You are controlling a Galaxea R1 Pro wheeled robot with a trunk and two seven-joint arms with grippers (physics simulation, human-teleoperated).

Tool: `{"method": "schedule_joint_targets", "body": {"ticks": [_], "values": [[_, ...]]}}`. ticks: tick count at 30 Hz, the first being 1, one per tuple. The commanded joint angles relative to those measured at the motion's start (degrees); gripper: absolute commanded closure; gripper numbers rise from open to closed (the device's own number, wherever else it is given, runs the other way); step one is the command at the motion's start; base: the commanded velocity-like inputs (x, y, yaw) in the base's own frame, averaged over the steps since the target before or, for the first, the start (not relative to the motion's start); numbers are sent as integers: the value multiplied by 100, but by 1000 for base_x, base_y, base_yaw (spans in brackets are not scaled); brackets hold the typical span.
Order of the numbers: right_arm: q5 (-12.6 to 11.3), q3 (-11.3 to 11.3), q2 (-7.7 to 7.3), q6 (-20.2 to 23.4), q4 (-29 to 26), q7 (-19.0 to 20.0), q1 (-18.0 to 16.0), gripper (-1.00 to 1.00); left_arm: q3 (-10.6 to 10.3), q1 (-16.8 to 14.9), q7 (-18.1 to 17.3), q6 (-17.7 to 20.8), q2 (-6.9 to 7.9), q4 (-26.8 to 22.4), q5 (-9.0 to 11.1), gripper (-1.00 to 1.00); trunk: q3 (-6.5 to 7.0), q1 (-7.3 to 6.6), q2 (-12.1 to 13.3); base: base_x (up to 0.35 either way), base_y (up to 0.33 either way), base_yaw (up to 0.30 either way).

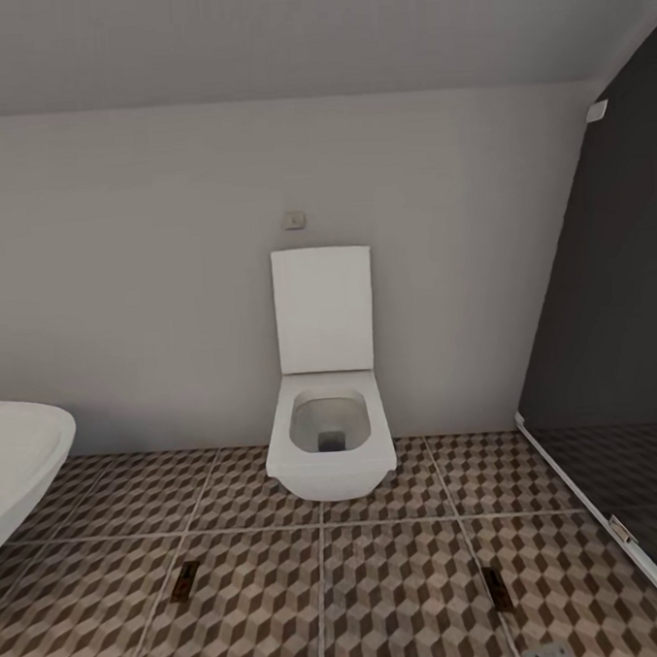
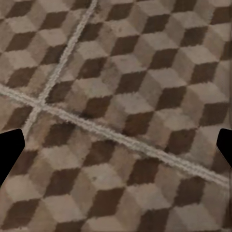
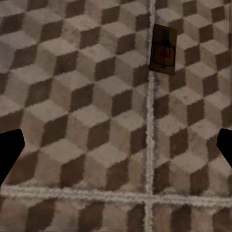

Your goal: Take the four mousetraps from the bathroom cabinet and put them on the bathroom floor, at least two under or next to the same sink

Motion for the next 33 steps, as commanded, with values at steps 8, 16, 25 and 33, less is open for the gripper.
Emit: {"method": "schedule_joint_targets", "body": {"ticks": [8,16,25,33], "values": [[12,39,0,-35,24,-10,-10,-100,45,-10,-34,-35,2,25,12,-100,172,-22,8,0,0,0],[12,39,0,-35,24,-10,-10,-100,45,-10,-32,-35,2,25,13,-100,316,-197,329,0,0,0],[12,39,0,-35,24,-10,-10,-100,45,-10,-10,-35,4,25,13,-100,478,-395,690,0,0,0],[12,39,0,-35,24,-10,-10,-100,45,-10,-2,-35,3,25,13,-100,621,-571,1011,0,0,0]]}}
